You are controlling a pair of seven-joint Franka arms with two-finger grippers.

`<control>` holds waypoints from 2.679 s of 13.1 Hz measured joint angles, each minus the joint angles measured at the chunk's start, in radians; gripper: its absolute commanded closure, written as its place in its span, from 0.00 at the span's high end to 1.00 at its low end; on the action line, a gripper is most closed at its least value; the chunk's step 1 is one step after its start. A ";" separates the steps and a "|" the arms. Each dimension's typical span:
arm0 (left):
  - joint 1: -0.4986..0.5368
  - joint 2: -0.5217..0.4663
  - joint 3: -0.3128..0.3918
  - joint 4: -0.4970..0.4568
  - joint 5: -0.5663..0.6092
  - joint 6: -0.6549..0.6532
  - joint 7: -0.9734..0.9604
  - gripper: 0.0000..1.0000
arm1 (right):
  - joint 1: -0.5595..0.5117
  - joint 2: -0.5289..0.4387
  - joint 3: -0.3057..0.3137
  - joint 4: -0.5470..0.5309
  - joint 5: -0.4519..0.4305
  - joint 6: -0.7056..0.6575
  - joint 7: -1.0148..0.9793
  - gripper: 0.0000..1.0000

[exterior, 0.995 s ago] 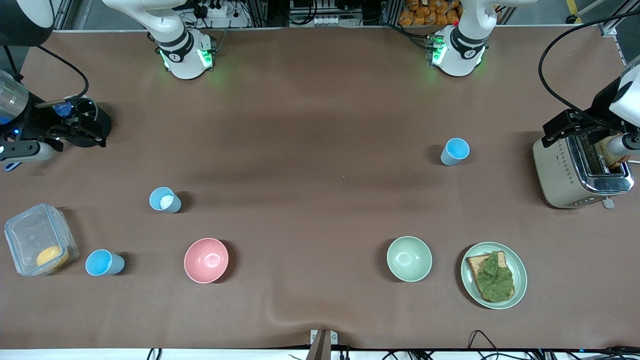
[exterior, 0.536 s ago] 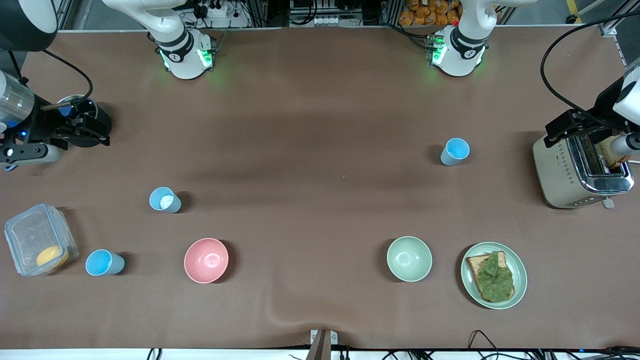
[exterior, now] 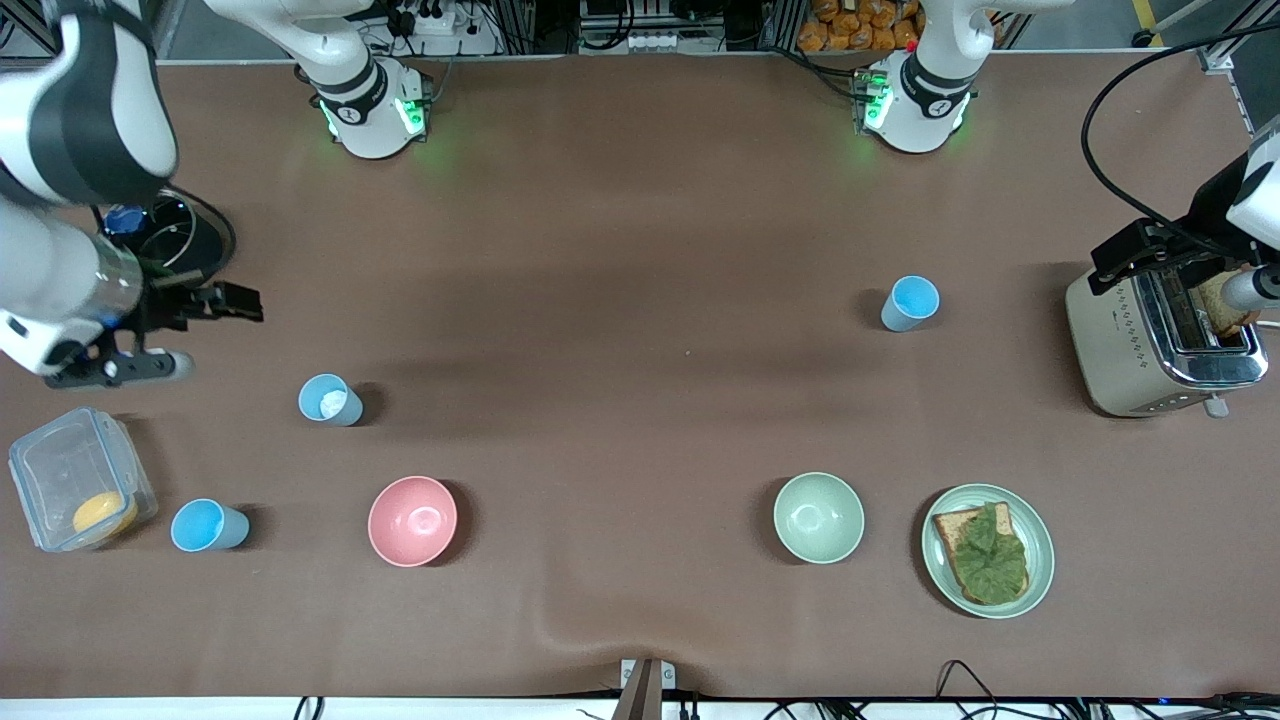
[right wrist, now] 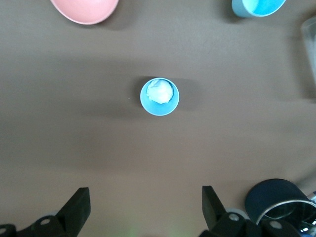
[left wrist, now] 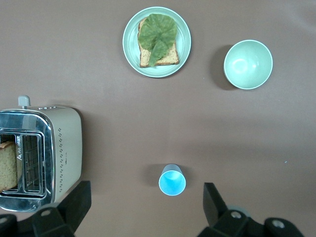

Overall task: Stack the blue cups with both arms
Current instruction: 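Reach the right gripper to the blue cup and grasp it, then carry the blue cup with the right gripper to the table middle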

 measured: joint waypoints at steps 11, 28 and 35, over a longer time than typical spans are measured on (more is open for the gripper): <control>0.000 0.001 0.000 -0.001 0.000 0.003 0.000 1.00 | -0.059 0.283 -0.006 -0.150 -0.002 0.423 -0.129 0.97; 0.000 0.002 0.000 -0.001 0.000 0.021 0.000 1.00 | 0.146 0.314 0.026 -0.032 0.156 0.208 0.068 0.00; -0.002 0.009 -0.006 -0.009 0.000 0.020 0.000 1.00 | 0.474 0.330 0.035 -0.025 0.429 0.457 0.525 0.00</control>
